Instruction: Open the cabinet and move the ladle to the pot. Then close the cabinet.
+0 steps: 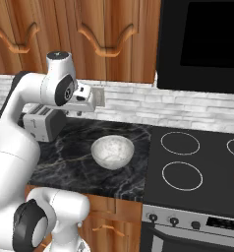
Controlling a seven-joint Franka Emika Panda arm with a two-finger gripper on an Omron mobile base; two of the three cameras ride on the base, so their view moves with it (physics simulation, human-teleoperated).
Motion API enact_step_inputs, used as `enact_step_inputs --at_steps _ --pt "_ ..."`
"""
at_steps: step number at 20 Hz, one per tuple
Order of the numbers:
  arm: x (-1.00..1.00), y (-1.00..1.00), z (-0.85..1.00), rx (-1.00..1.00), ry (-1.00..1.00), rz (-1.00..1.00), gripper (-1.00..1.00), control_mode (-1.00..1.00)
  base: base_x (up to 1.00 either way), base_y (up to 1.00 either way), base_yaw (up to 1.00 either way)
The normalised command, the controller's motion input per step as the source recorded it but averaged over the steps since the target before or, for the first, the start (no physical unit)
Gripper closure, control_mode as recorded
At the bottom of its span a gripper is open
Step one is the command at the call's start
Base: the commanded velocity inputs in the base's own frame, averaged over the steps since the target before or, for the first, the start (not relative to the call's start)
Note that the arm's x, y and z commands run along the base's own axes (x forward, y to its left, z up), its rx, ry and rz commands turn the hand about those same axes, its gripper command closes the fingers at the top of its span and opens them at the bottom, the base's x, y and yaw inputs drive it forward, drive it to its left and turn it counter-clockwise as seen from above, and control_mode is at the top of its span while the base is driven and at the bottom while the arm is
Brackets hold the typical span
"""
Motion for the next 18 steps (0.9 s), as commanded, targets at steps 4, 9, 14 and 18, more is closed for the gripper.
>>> enact_step_inputs --at_steps 4,9,14,18 --pt "0.05 0.07 0.0 0.0 -0.02 -0.01 -1.0 -1.0 0.0 0.0 0.0" --pt "0.0 0.24 0.0 0.0 -0.23 -0.08 -1.0 -1.0 0.0 0.0 0.0" --pt "0.0 0.19 0.02 0.0 -0.22 -0.09 -1.0 -1.0 0.0 0.0 0.0" --pt "0.0 0.08 0.14 0.02 -0.17 -0.07 -1.0 -1.0 0.0 0.0 0.0"
